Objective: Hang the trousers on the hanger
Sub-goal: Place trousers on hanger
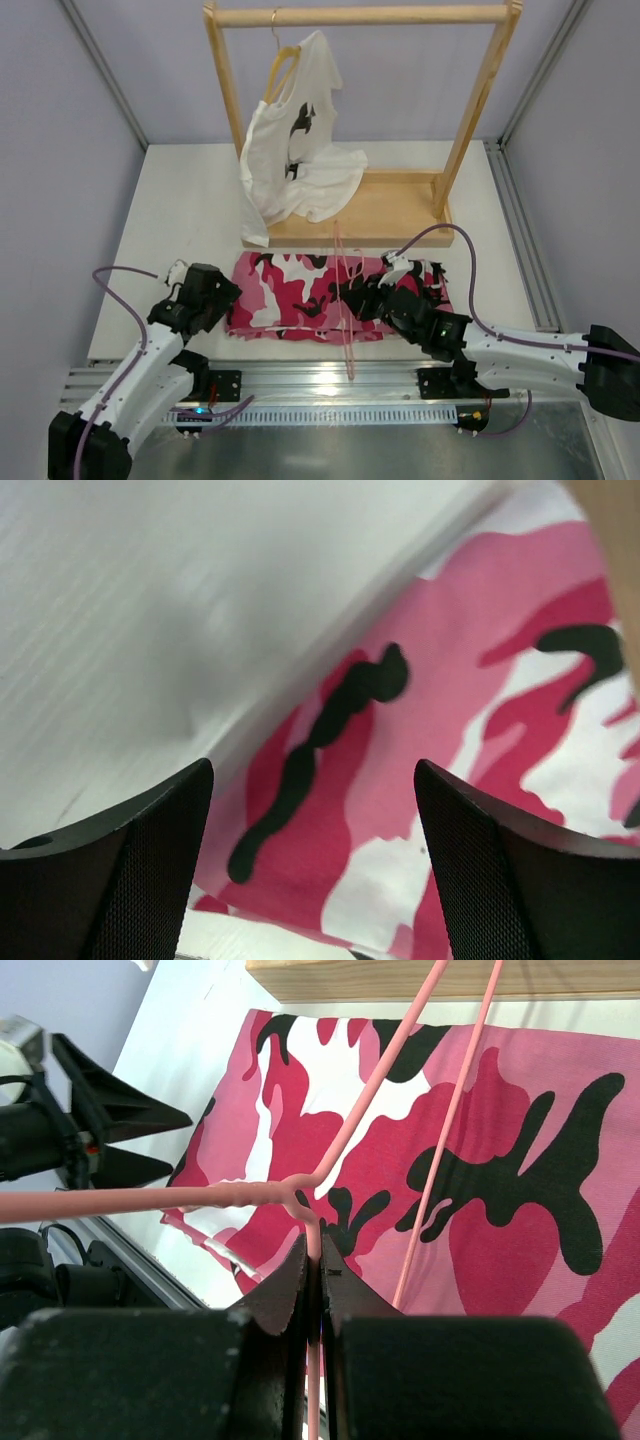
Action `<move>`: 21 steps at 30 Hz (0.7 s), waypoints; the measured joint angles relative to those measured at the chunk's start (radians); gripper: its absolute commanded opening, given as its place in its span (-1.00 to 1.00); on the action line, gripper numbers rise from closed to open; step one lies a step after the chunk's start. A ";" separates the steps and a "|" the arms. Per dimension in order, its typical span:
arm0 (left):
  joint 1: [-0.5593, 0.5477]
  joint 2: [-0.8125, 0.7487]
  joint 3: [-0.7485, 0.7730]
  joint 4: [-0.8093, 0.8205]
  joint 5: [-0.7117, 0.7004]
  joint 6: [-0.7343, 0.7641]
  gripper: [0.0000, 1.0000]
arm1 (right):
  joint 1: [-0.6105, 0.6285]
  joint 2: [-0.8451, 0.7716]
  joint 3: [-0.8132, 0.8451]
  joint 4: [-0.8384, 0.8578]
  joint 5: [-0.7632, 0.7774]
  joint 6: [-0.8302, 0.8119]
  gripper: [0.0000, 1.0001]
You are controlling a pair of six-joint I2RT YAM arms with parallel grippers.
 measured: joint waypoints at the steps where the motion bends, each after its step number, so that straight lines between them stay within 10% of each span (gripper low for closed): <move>1: 0.045 0.027 -0.009 0.008 0.035 0.021 0.62 | 0.000 -0.005 -0.002 0.000 0.000 0.000 -0.92; 13: 0.181 0.182 -0.031 0.148 0.237 0.148 0.29 | -0.003 -0.101 -0.031 -0.005 0.010 -0.004 -0.92; 21: 0.183 0.151 -0.064 0.161 0.288 0.177 -0.99 | -0.005 -0.085 -0.072 0.003 0.018 0.006 -0.93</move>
